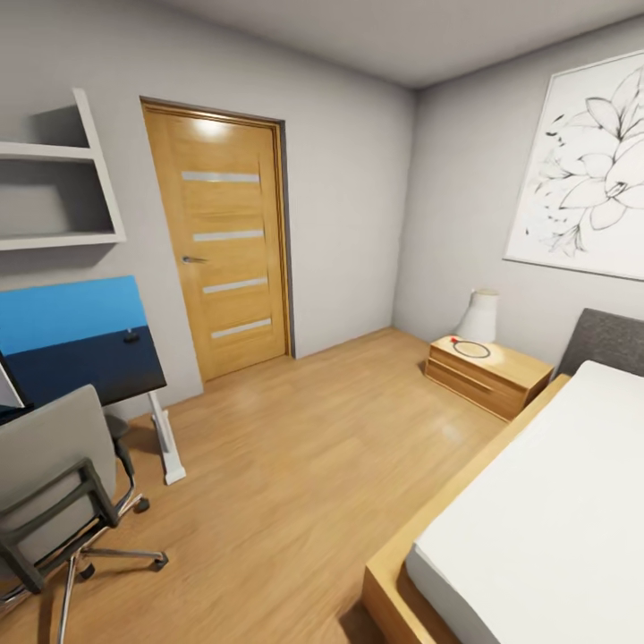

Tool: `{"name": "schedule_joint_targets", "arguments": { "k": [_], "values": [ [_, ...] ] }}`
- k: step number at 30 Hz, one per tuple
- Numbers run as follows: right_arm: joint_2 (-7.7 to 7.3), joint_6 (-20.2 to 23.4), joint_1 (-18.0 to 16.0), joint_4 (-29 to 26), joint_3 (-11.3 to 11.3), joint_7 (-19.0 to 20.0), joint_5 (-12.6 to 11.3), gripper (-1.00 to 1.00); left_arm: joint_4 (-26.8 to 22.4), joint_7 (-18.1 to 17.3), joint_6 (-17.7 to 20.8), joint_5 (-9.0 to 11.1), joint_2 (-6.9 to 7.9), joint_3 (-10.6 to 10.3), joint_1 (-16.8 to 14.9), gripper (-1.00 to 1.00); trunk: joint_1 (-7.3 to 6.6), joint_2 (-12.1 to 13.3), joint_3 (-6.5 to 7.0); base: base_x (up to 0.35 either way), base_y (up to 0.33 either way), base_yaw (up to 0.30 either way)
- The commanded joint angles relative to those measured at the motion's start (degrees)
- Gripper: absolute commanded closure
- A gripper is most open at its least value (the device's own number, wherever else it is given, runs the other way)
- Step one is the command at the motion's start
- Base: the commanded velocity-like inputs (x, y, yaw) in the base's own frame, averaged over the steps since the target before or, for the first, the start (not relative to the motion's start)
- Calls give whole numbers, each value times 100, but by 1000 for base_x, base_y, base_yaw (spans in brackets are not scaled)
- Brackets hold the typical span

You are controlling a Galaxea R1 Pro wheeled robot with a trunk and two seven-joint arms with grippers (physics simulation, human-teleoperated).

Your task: In the bedroom, organize the workspace by keeping the computer under the desk, ensuring the monitor is on the desk, placing the keyboard on the desk next to the monitor, placing the mouse on the desk next to the keyboard, moving the folder from the swivel chair onto the desk next to the mouse, stacking the notebook on top of the folder with the pen on top of the notebook, and positioning the swivel chair next to the desk.

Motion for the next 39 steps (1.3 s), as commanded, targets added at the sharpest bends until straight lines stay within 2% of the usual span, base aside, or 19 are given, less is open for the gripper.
{"name": "schedule_joint_targets", "arguments": {
  "k": [1, 10, 25, 33, 39],
  "values": [
    [1, -16, -3, 5, 6, -23, 8, -100, -4, 1, -11, 10, -1, 0, -1, -100, 4, -5, -13, 299, 43, 4],
    [13, -29, -3, 9, 13, -8, 27, -100, -3, 1, -2, 6, 3, 0, -1, -100, 4, -5, -20, 99, 25, 10],
    [36, -30, -3, 17, 17, -10, 32, -100, -3, 0, -2, 6, 2, 0, -1, -100, 4, -5, -20, 18, 0, 241],
    [21, -30, -3, 12, 22, -10, 35, -100, -3, 1, -2, 6, -1, -2, -1, -100, 4, -5, -42, 255, 0, 218],
    [-3, -33, -3, 8, 13, -7, 33, -100, -3, 1, -2, 6, -9, -8, -1, -100, 4, -5, -56, 320, 0, 28]
  ]
}}
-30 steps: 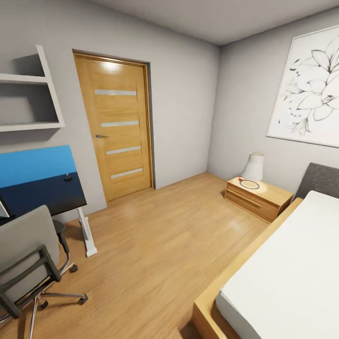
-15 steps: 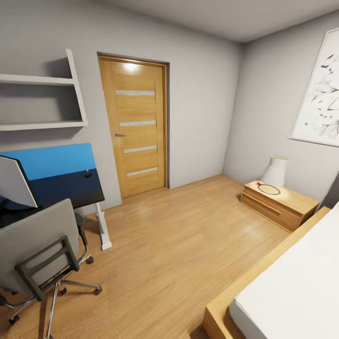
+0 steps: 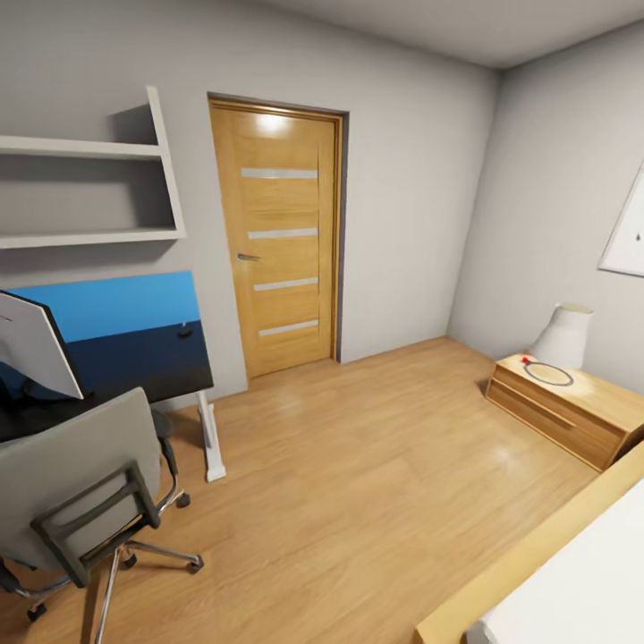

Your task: In the bedroom, organize the workspace by keeping the computer under the desk, ensuring the monitor is on the desk, placing the keyboard on the desk next to the monitor, placing the mouse on the desk next to the keyboard, moving the folder from the swivel chair onto the desk next to the mouse, stacking the notebook on top of the folder with the pen on top of the notebook, and positioning the swivel chair next to the desk.

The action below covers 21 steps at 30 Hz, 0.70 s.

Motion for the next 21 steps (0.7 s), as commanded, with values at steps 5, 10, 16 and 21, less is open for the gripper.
{"name": "schedule_joint_targets", "arguments": {
  "k": [5, 10, 16, 21],
  "values": [
    [-56, -18, -3, 3, 5, -23, 13, -100, -4, 1, -11, 3, -1, 2, -1, -100, 4, -4, -7, 321, 0, 1],
    [-76, -19, -3, 3, 5, -22, 13, -100, -4, 1, -6, 2, 2, 2, -1, -100, 4, -4, -7, 321, 0, 0],
    [-74, -4, -3, 18, 5, -22, 13, -100, -4, -14, 196, 2, 6, 1, -1, -100, 4, -4, -7, 324, 58, 0],
    [-74, -2, -3, 20, 5, -22, 13, -100, -4, -16, 229, 2, 7, 0, -1, -100, 4, -4, -7, 326, 140, 0]
  ]
}}
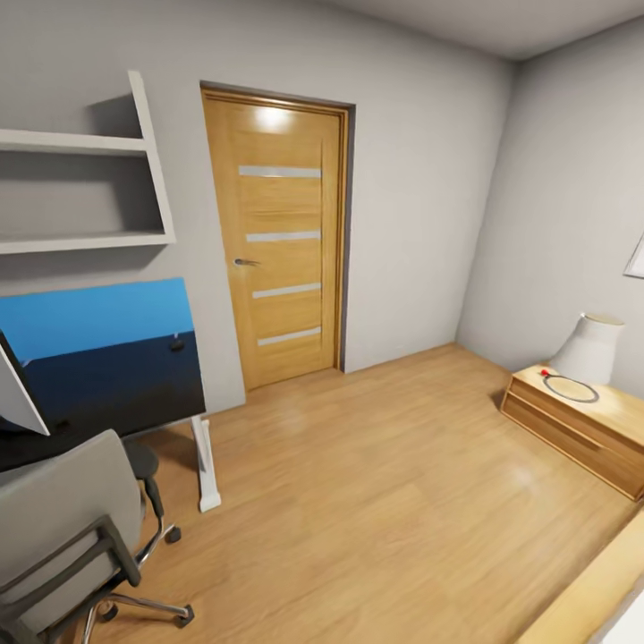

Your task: In the bedroom, organize the workspace by keeping the computer under the desk, ensuring the monitor is on the desk, placing the keyboard on the desk next to the monitor, placing the mouse on the desk next to the keyboard, moving the folder from the swivel chair onto the desk next to the mouse, stacking the notebook on top of the folder with the pen on top of the notebook, and positioning the swivel chair next to the desk.

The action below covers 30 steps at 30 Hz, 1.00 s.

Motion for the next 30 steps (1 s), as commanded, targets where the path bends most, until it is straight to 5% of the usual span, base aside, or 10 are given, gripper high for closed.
{"name": "schedule_joint_targets", "arguments": {
  "k": [1, 30],
  "values": [
    [1, -14, -3, 4, 5, -29, 11, -100, -3, -1, -7, 12, 0, 1, -1, -100, 4, -4, -7, 322, 171, 0],
    [1, -14, -3, -5, 5, -29, 11, -100, -3, -1, 6, 12, -4, -5, -1, -100, 4, -4, -7, 323, 100, 0]
  ]
}}
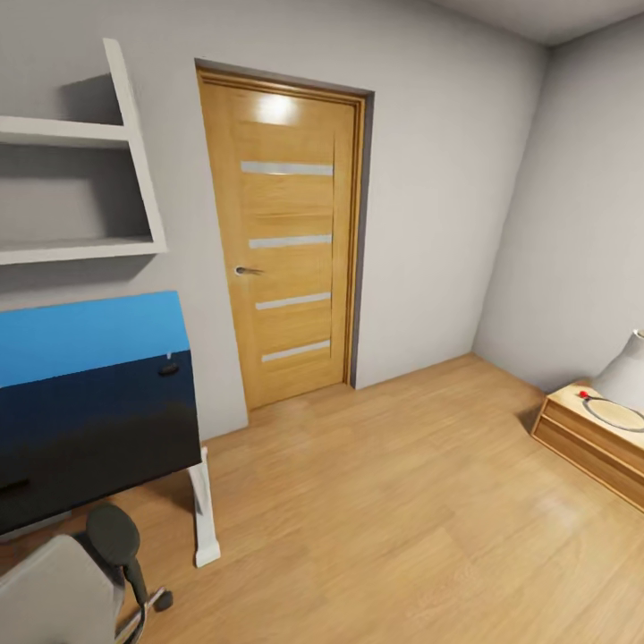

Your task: In the bedroom, organize the workspace by keeping the computer under the desk, ensuring the monitor is on the desk, placing the keyboard on the desk next to the monitor, placing the mouse on the desk next to the keyboard, moving the folder from the swivel chair onto the desk next to the mouse, stacking the notebook on top of the folder with the pen on top of the notebook, and positioning the swivel chair next to the desk.

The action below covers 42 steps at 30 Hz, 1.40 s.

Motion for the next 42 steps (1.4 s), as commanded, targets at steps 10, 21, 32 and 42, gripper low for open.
{"name": "schedule_joint_targets", "arguments": {
  "k": [10, 21, 32, 42],
  "values": [
    [1, -13, -3, 2, 5, -28, 9, -100, -3, -1, -11, 11, 0, 3, -1, -100, 4, -4, -7, 327, 2, 0],
    [1, -13, -3, 2, 5, -28, 11, -100, -3, -1, -11, 11, 3, 3, -1, -100, 4, -4, -7, 327, 0, 0],
    [1, -13, -3, 2, 5, -28, 10, -100, -3, -1, -11, 11, 2, 3, -1, -100, 4, -4, -7, 327, 0, 0],
    [1, -13, -3, 2, 5, -28, 7, -100, -3, -1, -11, 11, 3, 3, -1, -100, 4, -4, -7, 327, 0, 0]
  ]
}}
